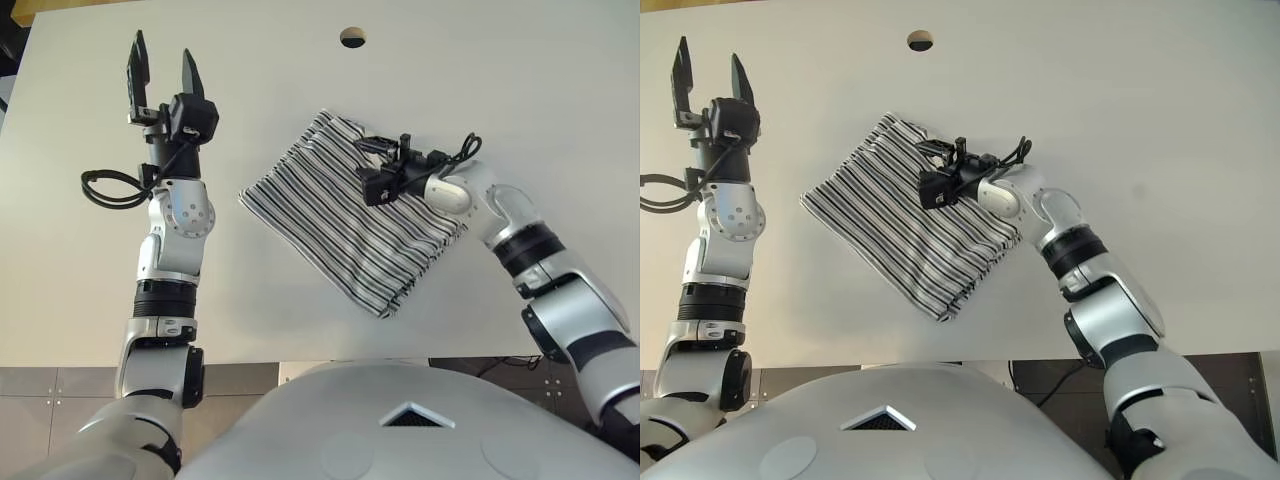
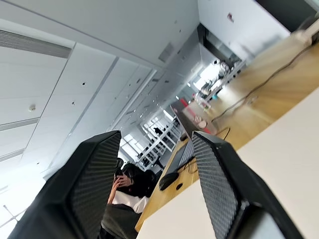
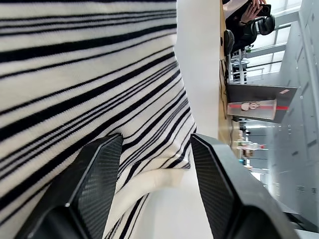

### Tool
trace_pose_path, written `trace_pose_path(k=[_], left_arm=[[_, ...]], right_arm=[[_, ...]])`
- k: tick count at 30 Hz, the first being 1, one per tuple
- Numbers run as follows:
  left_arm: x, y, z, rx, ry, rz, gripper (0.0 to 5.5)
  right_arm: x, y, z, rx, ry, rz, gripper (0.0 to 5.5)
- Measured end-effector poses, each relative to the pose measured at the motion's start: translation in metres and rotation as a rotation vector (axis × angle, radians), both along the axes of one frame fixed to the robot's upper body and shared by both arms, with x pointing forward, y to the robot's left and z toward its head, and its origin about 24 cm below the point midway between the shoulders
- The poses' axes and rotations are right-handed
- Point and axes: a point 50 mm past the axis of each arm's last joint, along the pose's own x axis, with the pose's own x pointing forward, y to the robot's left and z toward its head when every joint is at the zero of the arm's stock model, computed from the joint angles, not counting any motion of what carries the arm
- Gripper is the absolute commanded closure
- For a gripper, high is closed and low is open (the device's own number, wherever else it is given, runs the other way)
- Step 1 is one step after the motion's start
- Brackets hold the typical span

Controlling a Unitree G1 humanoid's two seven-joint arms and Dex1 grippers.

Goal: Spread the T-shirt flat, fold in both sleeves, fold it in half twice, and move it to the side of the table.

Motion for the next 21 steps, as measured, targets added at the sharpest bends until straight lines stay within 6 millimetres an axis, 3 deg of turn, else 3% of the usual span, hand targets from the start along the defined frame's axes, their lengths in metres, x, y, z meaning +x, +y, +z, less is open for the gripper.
trace_pose_path(k=[4, 6, 9, 13, 15, 19, 21], left_arm=[[0.005, -0.004, -0.007, 0.005, 0.032, -0.022, 2.86], [0.005, -0.002, -0.012, 0.01, 0.053, -0.018, 2.86], [0.006, -0.002, -0.015, 0.01, 0.062, -0.026, 2.86], [0.009, -0.002, -0.021, 0.032, 0.095, -0.033, 2.86], [0.009, 0.0, -0.021, 0.05, 0.101, -0.037, 2.86], [0.008, 0.006, -0.019, 0.082, 0.098, -0.047, 2.86], [0.008, 0.009, -0.018, 0.093, 0.097, -0.045, 2.86]], right_arm=[[0.006, -0.028, -0.006, 0.022, -0.031, -0.086, 2.97], [-0.011, -0.069, -0.008, 0.042, -0.035, -0.154, 2.97], [-0.046, -0.096, -0.008, 0.07, -0.042, -0.229, 2.97], [-0.1, -0.095, -0.005, 0.152, -0.001, -0.322, 2.97], [-0.117, -0.087, -0.002, 0.17, 0.035, -0.322, 2.97], [-0.117, -0.076, 0.009, 0.185, 0.026, -0.317, 2.97], [-0.116, -0.061, 0.008, 0.235, 0.023, -0.32, 2.97]])
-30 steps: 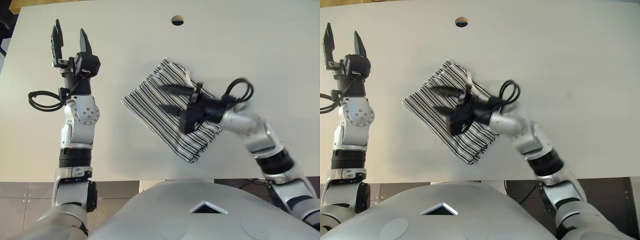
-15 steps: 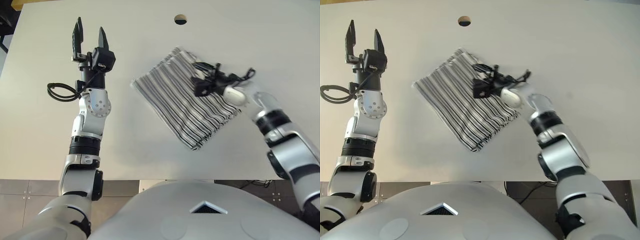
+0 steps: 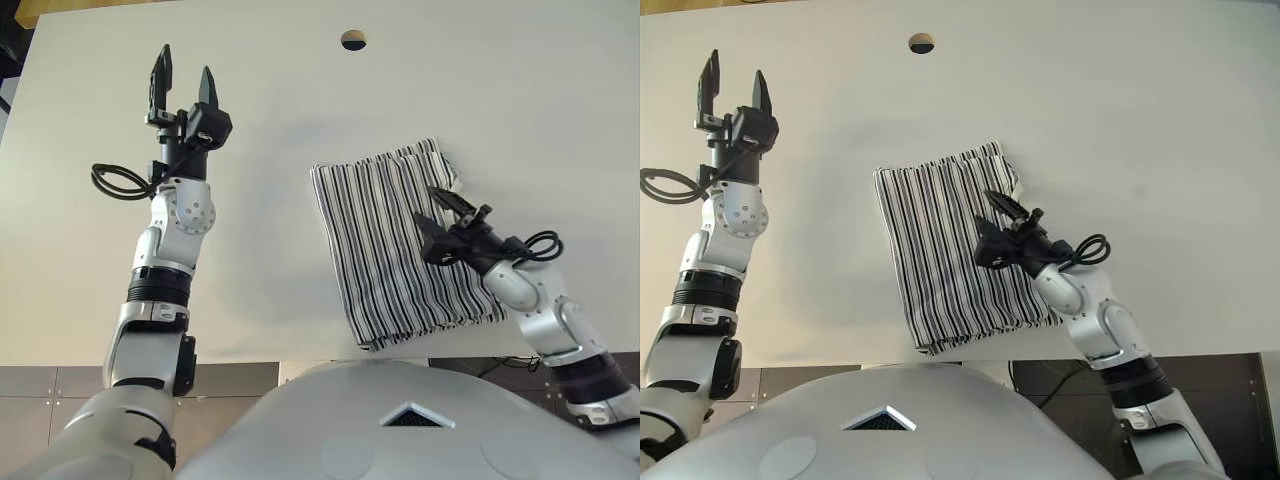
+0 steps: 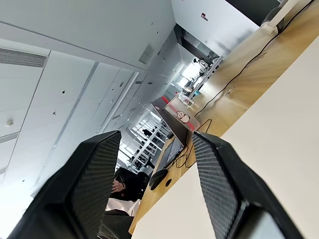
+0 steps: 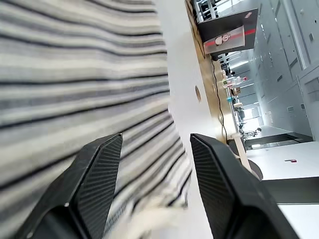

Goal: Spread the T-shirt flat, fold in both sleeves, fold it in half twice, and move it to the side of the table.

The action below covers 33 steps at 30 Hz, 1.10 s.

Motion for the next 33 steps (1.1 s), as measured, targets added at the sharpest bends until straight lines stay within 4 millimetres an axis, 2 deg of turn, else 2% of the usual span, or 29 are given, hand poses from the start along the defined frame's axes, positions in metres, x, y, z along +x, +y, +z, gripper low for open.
trace_pose_path(k=[2, 4, 7, 9, 11, 14, 16, 19, 23, 27, 31, 33], left_arm=[[0.0, 0.001, -0.001, 0.001, 0.004, 0.002, 2.86], [0.0, 0.001, -0.001, 0.002, 0.003, 0.001, 2.86], [0.004, -0.003, 0.004, 0.006, -0.013, -0.018, 2.86], [0.004, -0.005, 0.004, 0.008, -0.013, -0.027, 2.86], [0.004, -0.006, 0.003, 0.007, -0.014, -0.032, 2.86], [0.005, -0.01, 0.002, 0.001, -0.015, -0.046, 2.86], [0.006, -0.017, 0.0, -0.015, -0.017, -0.057, 2.86], [0.008, -0.022, -0.001, -0.025, -0.015, -0.063, 2.86], [0.01, -0.028, -0.004, -0.029, -0.005, -0.076, 2.86], [0.013, -0.03, -0.003, -0.028, -0.01, -0.091, 2.86], [0.008, -0.028, 0.004, -0.022, -0.032, -0.14, 2.86], [-0.003, -0.025, 0.007, 0.003, -0.031, -0.199, 2.86]], right_arm=[[0.008, 0.021, 0.009, 0.085, -0.054, 0.011, 2.97], [0.015, 0.028, 0.016, 0.117, -0.087, 0.009, 2.97], [0.017, 0.017, 0.038, 0.127, -0.155, 0.043, 2.97], [0.011, 0.003, 0.049, 0.042, -0.165, 0.129, 2.97], [0.001, 0.009, 0.037, -0.047, -0.087, 0.251, 2.97], [-0.006, 0.023, -0.002, -0.171, 0.071, 0.429, 2.97], [0.016, 0.045, -0.007, -0.182, 0.048, 0.504, 2.97], [0.044, 0.069, -0.01, -0.162, 0.024, 0.507, 2.97], [0.075, 0.084, -0.015, -0.129, 0.019, 0.434, 2.97], [0.085, 0.088, -0.019, -0.095, 0.009, 0.378, 2.97], [0.073, 0.073, -0.016, -0.08, -0.028, 0.381, 2.97], [0.056, 0.059, -0.005, 0.006, -0.104, 0.406, 2.97]])
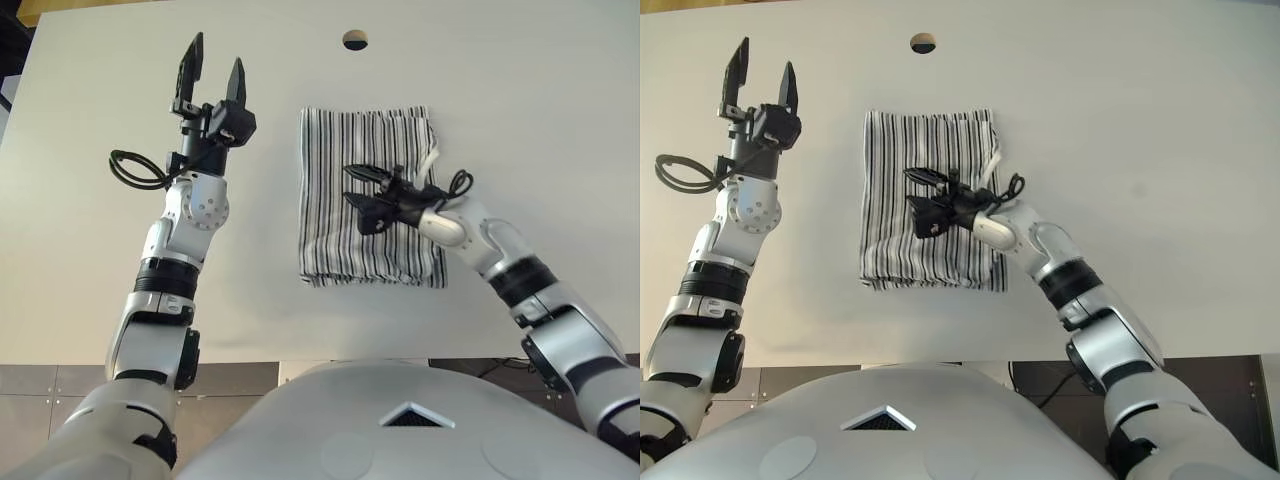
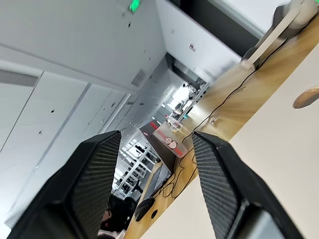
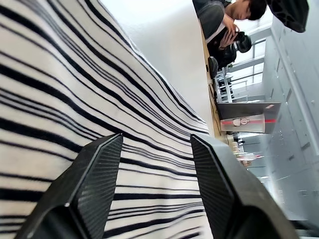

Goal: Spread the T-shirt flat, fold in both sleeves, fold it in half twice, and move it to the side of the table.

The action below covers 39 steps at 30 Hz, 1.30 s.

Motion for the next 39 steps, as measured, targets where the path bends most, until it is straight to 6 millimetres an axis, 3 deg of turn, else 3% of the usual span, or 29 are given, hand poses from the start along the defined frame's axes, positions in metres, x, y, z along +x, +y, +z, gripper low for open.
trace_pose_path(k=[2, 3, 4, 5, 6, 8, 10, 12, 17, 26, 29, 39], left_arm=[[-0.01, 0.002, 0.002, 0.035, 0.007, -0.055, 2.86], [-0.017, 0.004, 0.004, 0.081, 0.017, -0.105, 2.86], [-0.028, 0.009, 0.006, 0.161, 0.038, -0.159, 2.86], [-0.043, 0.02, 0.002, 0.285, 0.103, -0.22, 2.81], [-0.057, 0.03, -0.005, 0.379, 0.19, -0.257, 2.81], [-0.084, 0.036, -0.02, 0.473, 0.343, -0.347, 2.81], [-0.113, 0.023, -0.033, 0.498, 0.462, -0.496, 2.81], [-0.13, 0.013, -0.042, 0.5, 0.54, -0.599, 2.81], [-0.139, 0.001, -0.039, 0.51, 0.593, -0.734, 2.81], [-0.128, -0.022, -0.041, 0.538, 0.563, -0.89, 2.81], [-0.125, -0.029, -0.043, 0.54, 0.55, -0.936, 3.22], [-0.125, -0.031, -0.045, 0.543, 0.537, -1.002, 4.8]], right_arm=[[-0.006, -0.005, 0.035, 0.205, -0.101, -0.015, 2.97], [-0.006, -0.011, 0.065, 0.327, -0.194, -0.033, 2.97], [-0.007, -0.025, 0.092, 0.401, -0.284, -0.062, 2.97], [-0.011, -0.048, 0.106, 0.361, -0.351, -0.095, 2.79], [-0.015, -0.07, 0.099, 0.236, -0.322, -0.129, 2.63], [-0.034, -0.104, 0.065, 0.01, -0.147, -0.17, 2.25], [-0.065, -0.138, 0.031, -0.255, 0.061, -0.149, 2.2], [-0.087, -0.152, 0.02, -0.376, 0.158, -0.104, 2.2], [-0.099, -0.141, 0.022, -0.441, 0.195, 0.037, 2.2], [-0.084, -0.108, 0.017, -0.393, 0.152, 0.147, 2.2], [-0.082, -0.105, 0.015, -0.379, 0.153, 0.151, 2.17], [-0.081, -0.107, 0.01, -0.357, 0.193, 0.17, 4.22]])
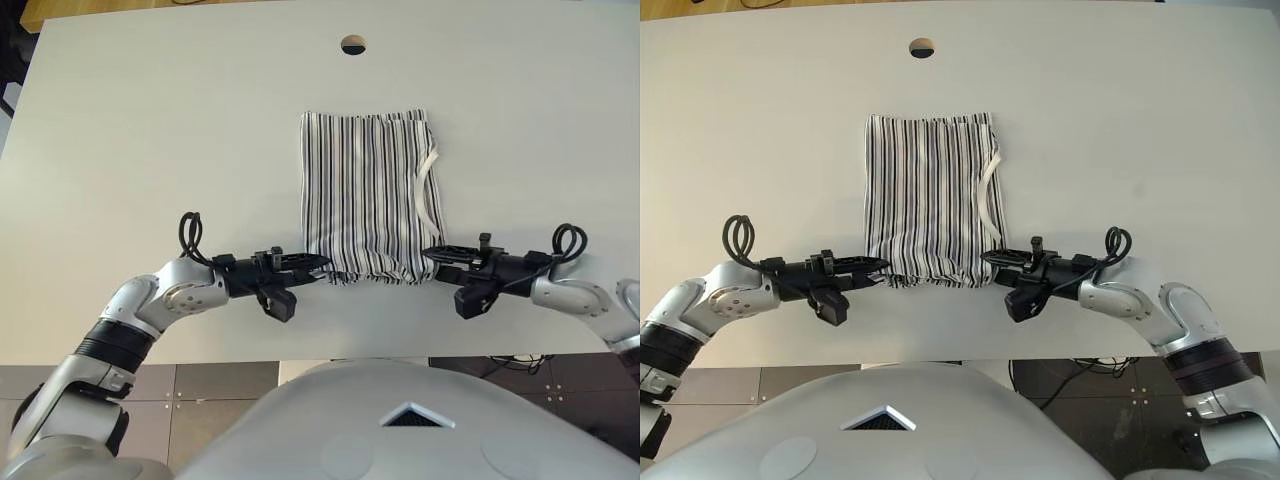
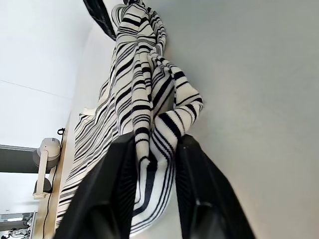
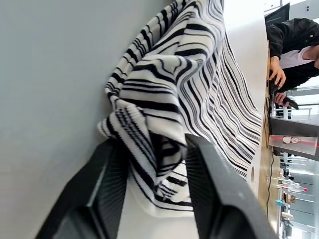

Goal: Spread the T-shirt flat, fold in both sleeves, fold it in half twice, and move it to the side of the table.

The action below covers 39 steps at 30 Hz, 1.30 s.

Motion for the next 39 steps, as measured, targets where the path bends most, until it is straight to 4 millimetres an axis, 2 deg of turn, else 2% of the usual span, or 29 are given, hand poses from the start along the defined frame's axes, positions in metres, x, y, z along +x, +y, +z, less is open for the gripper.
trace_pose_path(k=[2, 6, 11, 16, 18, 21, 24, 25, 26, 29, 34, 35, 36, 39], left_arm=[[0.0, 0.0, 0.001, -0.007, -0.004, -0.004, 5.09], [0.001, 0.002, 0.002, -0.025, 0.004, 0.007, 5.26], [-0.007, 0.008, 0.002, -0.038, 0.056, 0.012, 5.26], [-0.033, 0.019, 0.005, -0.074, 0.213, 0.048, 5.29], [-0.035, 0.02, 0.013, -0.137, 0.251, 0.093, 5.29], [-0.016, 0.017, 0.026, -0.273, 0.251, 0.208, 5.29], [0.017, 0.009, 0.034, -0.394, 0.204, 0.349, 5.29], [0.021, 0.008, 0.035, -0.402, 0.191, 0.366, 5.29], [0.036, 0.007, 0.033, -0.423, 0.179, 0.449, 5.29], [0.058, 0.003, 0.026, -0.392, 0.125, 0.543, 5.29], [0.092, 0.003, 0.009, -0.289, 0.005, 0.675, 5.29], [0.1, 0.001, 0.007, -0.273, -0.02, 0.688, 5.29], [0.108, 0.0, 0.006, -0.265, -0.042, 0.699, 4.92], [0.123, -0.002, -0.002, -0.246, -0.062, 0.753, 4.47]], right_arm=[[-0.001, 0.0, -0.002, 0.0, 0.013, 0.008, 4.67], [-0.003, -0.003, -0.005, 0.004, 0.046, 0.003, 5.4], [-0.004, -0.006, -0.006, 0.052, 0.105, -0.03, 5.4], [-0.02, -0.012, 0.003, 0.141, 0.231, -0.079, 5.4], [-0.024, -0.015, 0.007, 0.177, 0.291, -0.109, 5.4], [-0.016, -0.014, 0.012, 0.259, 0.343, -0.188, 5.4], [0.014, -0.001, 0.023, 0.436, 0.349, -0.295, 5.4], [0.019, 0.002, 0.024, 0.456, 0.348, -0.31, 5.4], [0.037, 0.009, 0.025, 0.529, 0.345, -0.392, 5.4], [0.064, 0.018, 0.027, 0.626, 0.32, -0.495, 5.4], [0.107, 0.025, 0.012, 0.657, 0.255, -0.66, 5.4], [0.113, 0.029, 0.009, 0.662, 0.248, -0.678, 5.06], [0.118, 0.031, 0.006, 0.659, 0.236, -0.693, 4.86], [0.134, 0.034, 0.002, 0.639, 0.204, -0.739, 4.3]])
